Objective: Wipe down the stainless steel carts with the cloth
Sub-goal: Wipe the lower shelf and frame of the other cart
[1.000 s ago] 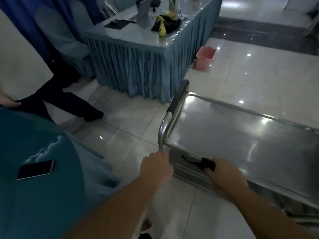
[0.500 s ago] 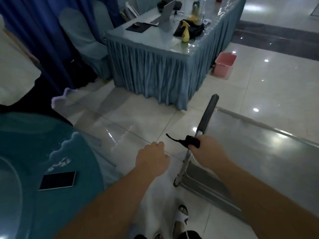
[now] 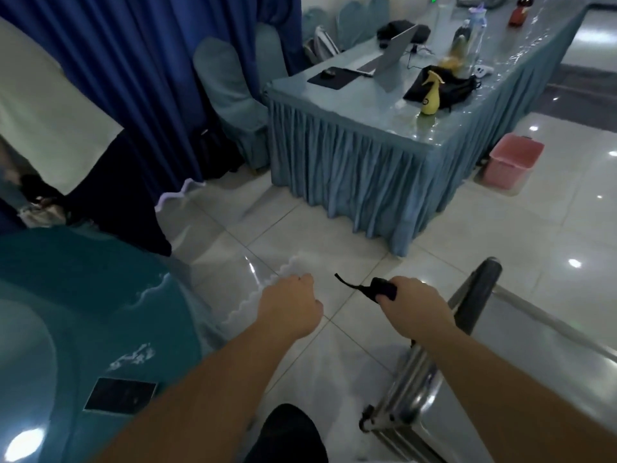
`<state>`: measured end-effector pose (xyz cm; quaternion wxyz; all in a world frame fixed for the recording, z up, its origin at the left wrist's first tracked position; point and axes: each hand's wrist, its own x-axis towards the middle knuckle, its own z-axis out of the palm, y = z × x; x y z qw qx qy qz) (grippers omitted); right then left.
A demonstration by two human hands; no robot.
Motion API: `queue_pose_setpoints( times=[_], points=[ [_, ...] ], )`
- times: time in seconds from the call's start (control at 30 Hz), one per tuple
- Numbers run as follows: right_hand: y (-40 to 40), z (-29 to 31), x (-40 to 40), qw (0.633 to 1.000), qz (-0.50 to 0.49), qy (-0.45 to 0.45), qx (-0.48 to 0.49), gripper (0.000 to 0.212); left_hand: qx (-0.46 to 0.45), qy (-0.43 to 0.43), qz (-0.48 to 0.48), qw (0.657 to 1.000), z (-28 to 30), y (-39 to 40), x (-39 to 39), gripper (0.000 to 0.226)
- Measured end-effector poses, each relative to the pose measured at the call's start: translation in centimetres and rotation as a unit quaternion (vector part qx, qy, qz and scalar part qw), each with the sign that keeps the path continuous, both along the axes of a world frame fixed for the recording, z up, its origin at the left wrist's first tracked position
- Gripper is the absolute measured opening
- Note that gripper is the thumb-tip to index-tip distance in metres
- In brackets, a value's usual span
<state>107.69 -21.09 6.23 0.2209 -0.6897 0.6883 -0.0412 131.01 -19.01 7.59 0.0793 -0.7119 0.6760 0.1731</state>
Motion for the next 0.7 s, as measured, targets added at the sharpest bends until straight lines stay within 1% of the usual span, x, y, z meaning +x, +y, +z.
queue_pose_setpoints(
  times=[0.17,0.3,0.47,0.57,0.7],
  points=[
    [-6.0,-2.8,-0.3,0.999,-0.032,0.015,0.019,0.026,0.023,0.013,-0.037,0.999,-2.6,-8.9,-0.1,0.043],
    [-11.7,-4.3,-0.3,0.993,-0.103,0.030,0.049,0.025,0.046,0.023,-0.103,0.993,-4.4,-18.0,-0.5,0.042],
    [-18.8,-3.8,-0.2,0.976,-0.196,0.042,0.080,0.025,0.065,-0.010,-0.195,0.979,-4.0,-28.0,-1.1,0.032],
    [-21.9,-3.4,-0.7,0.966,-0.240,0.050,0.085,0.029,0.067,-0.005,-0.243,0.968,-3.7,-32.8,-1.7,0.032],
    [-24.2,-3.5,-2.1,0.950,-0.293,0.052,0.101,0.026,0.082,0.004,-0.280,0.956,-4.0,-37.9,-3.5,0.035]
  ],
)
